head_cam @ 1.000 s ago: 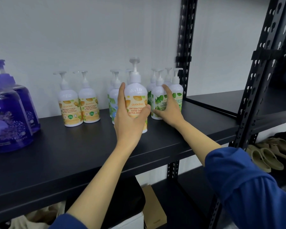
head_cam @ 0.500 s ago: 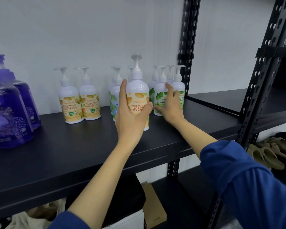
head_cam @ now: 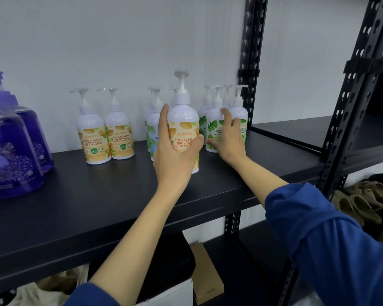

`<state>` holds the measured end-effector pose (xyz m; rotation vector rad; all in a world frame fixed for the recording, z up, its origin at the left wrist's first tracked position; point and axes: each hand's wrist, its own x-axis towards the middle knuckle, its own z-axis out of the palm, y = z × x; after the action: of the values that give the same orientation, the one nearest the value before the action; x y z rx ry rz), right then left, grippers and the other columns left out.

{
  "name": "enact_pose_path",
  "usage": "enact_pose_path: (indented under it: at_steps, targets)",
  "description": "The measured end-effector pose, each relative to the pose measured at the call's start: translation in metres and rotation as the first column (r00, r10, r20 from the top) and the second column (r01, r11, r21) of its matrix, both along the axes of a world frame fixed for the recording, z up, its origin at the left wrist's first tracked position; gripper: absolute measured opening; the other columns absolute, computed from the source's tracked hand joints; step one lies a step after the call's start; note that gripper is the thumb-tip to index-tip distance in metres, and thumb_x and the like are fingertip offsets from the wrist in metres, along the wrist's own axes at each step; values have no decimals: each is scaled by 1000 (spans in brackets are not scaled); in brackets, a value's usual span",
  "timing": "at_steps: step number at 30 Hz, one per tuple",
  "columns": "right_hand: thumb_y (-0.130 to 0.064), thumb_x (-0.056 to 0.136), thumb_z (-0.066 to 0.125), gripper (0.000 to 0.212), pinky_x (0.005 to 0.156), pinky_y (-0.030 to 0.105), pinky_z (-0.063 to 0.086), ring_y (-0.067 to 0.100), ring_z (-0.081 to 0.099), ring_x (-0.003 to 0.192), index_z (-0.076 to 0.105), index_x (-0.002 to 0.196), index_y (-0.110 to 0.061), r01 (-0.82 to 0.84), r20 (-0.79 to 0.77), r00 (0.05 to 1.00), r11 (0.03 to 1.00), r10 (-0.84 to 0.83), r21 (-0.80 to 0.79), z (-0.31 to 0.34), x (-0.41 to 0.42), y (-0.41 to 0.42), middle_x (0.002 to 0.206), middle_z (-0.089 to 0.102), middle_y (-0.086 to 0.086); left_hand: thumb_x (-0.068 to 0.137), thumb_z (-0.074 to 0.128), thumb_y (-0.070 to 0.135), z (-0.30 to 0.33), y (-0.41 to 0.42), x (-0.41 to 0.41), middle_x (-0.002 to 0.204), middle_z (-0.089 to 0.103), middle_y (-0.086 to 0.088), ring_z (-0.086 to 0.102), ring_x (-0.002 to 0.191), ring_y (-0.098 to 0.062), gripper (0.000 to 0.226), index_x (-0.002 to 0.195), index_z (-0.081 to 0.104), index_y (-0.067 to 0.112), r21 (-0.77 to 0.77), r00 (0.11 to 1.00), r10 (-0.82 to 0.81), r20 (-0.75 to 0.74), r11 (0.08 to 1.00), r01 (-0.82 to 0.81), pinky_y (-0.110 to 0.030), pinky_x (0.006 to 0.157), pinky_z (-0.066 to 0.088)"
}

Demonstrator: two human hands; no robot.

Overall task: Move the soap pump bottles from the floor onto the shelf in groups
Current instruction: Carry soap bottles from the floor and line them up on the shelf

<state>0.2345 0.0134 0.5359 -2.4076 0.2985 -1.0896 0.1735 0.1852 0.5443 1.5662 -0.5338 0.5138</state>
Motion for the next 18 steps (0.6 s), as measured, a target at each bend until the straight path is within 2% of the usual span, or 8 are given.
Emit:
enact_pose_path:
  at_steps: [4,12,15,18]
  targets:
    - [-21,75,79,91,79,38,46,34,53,99,22,146,-18,-4,1,1000,1000,4,11,1,-1,0,123,39,17,79,72,23,0,0,0,114,47,28,54,107,-5,83,143,22,44,-4,1000,-4,-8,1000,4,-36,95,48]
    - [-21,74,80,90,81,39,47,34,52,100,24,144,-16,-22,29,999,999,21,32,0,-3,1,123,40,17,79,73,22,-2,-1,2,124,46,21,52,107,-4,84,144,23,42,-1,1000,-12,7,1000,12,-30,93,46]
    - [-18,77,78,83,83,34,44,32,52,105,26,142,-14,-42,44,998,997,39,68,0,-4,-1,128,38,16,79,72,21,-2,-1,3,120,45,24,52,104,-1,84,144,23,41,-2,1000,-14,5,1000,14,-29,91,46]
    - [-17,79,76,78,86,31,41,31,49,113,27,140,-12,-50,47,998,993,45,108,-1,-6,-1,133,37,15,80,72,22,-1,-1,4,125,47,19,52,108,-5,84,144,22,42,2,1000,-7,6,1000,7,-33,94,47]
